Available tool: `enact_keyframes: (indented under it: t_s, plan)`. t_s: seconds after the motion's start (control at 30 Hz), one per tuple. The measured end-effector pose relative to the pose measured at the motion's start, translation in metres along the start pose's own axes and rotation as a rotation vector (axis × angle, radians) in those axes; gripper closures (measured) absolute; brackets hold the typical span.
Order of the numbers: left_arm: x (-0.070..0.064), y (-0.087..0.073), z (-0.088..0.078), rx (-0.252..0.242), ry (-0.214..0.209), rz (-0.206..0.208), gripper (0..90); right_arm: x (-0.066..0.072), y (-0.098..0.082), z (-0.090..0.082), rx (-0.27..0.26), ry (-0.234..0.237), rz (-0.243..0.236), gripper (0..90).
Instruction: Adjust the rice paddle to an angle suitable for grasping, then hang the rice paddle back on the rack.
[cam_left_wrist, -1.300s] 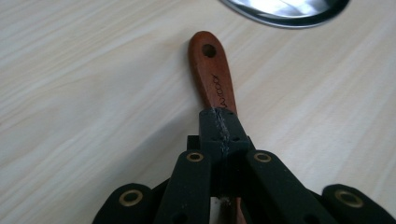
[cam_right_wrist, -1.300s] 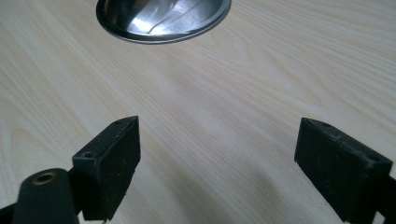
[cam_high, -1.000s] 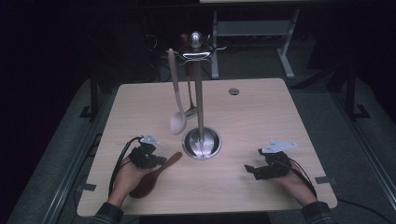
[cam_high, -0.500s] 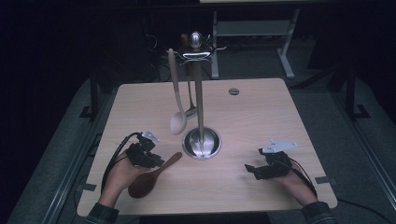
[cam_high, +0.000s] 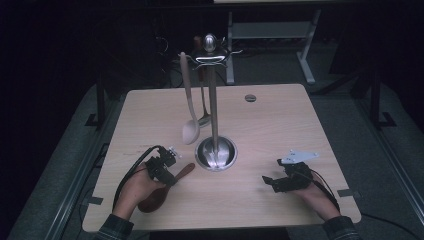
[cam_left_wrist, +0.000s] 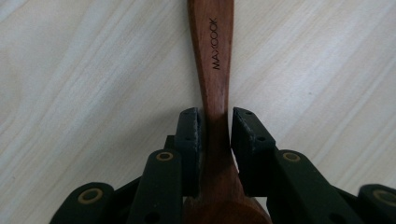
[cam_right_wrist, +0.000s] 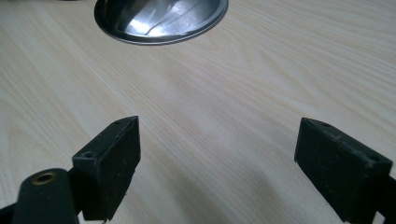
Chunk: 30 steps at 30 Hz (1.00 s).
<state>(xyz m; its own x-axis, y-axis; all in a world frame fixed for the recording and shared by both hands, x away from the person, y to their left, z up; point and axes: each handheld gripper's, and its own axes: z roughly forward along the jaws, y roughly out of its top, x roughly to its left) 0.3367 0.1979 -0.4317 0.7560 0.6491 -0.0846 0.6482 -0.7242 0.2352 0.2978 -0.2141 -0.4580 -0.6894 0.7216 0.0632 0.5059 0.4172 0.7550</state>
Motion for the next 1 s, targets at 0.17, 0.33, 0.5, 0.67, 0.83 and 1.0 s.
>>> enact_keyframes:
  t_s: [0.17, 0.33, 0.5, 0.67, 0.83, 1.0]
  plan:
    - [-0.002, 0.003, 0.003, 0.009, 0.015, 0.003, 73.7, 0.0, 0.0, 0.0, -0.002, 0.001, 0.001, 14.0]
    - [-0.005, 0.006, 0.004, 0.029, 0.043, -0.002, 76.3, 0.0, 0.0, 0.0, -0.002, -0.001, 0.003, 13.9]
    - [-0.008, 0.01, 0.004, 0.06, 0.063, -0.003, 78.0, 0.0, 0.0, 0.0, 0.001, 0.0, 0.002, 14.0]
    - [-0.006, 0.01, 0.004, 0.059, 0.055, -0.003, 78.5, 0.0, 0.0, 0.0, -0.003, -0.001, 0.003, 14.0]
    - [-0.005, 0.006, -0.003, 0.008, 0.049, -0.009, 78.6, -0.001, 0.0, 0.0, -0.002, -0.002, 0.001, 14.0]
    - [-0.004, 0.0, -0.017, -0.109, 0.027, -0.002, 78.6, -0.001, 0.0, -0.001, -0.005, -0.003, 0.0, 14.0]
